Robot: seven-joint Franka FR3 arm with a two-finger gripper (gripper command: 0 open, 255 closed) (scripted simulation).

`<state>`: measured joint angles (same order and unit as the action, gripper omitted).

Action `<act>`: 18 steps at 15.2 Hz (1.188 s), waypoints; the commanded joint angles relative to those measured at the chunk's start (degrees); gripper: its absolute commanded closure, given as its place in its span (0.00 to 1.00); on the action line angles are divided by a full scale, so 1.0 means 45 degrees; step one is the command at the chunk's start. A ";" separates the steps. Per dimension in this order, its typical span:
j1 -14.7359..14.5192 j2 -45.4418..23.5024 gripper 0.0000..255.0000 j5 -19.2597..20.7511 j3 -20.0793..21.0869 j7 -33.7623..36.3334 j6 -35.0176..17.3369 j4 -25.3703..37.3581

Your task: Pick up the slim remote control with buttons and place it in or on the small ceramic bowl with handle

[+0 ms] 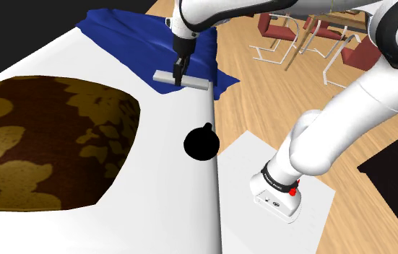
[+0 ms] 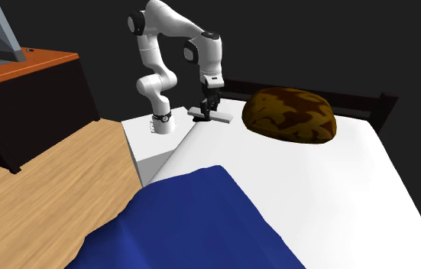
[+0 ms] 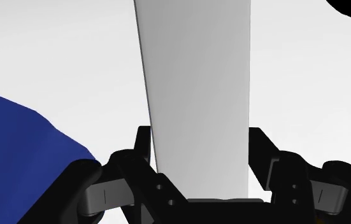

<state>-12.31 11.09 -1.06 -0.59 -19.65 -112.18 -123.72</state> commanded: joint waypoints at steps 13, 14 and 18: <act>-0.1504 0.5651 1.00 -0.1189 0.1972 0.2745 0.0684 -0.4865; -0.1659 0.6030 1.00 -0.1345 0.2147 0.2969 0.0810 -0.5104; -0.1966 0.6618 1.00 -0.1672 0.2503 0.3365 0.0682 -0.5792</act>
<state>-20.88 40.21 -8.28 10.38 -4.84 -108.83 -148.88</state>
